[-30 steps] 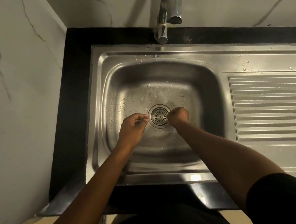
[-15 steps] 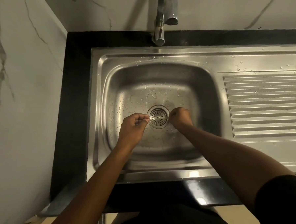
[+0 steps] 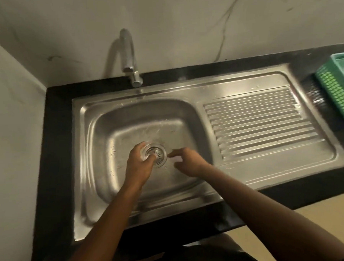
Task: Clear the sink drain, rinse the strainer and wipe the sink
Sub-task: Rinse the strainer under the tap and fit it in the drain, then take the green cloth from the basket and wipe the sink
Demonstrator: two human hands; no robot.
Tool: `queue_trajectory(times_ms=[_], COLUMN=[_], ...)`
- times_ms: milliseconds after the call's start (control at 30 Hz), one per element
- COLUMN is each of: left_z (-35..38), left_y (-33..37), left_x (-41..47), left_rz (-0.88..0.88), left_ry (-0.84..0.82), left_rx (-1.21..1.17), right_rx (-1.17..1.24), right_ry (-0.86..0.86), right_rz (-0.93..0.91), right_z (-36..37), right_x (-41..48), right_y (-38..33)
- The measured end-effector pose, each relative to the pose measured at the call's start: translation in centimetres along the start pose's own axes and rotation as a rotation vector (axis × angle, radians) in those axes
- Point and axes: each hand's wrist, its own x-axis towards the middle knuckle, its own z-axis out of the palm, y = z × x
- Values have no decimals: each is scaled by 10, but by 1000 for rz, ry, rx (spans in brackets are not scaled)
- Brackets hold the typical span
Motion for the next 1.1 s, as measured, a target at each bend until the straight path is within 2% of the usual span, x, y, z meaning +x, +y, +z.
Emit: queue_trajectory(times_ms=[133,200,300,400,733,1100], left_z=[34,51,88,130,284,368], left_y=[16,28,54,81,149,187], left_x=[-17,-29,-51,-76,-146,-130], left_rz=[-50,-32,6,90,186,121], left_ry=[-75,-68,-93,-122,-253,-302], left_rx=[-79,-176,-272,-267,-218,-296], right_rx=[234,545,1052,1273,1159,1023], right_ry=[154,229,235,250,507,549], right_rz=[-7,-1,-1,8,87,126], right_z=[-26,-41,-74,-109,-181,-249], right_x=[-29,-49,-90,-131,-226,-230], right_y=[26,39,62,92,231,272])
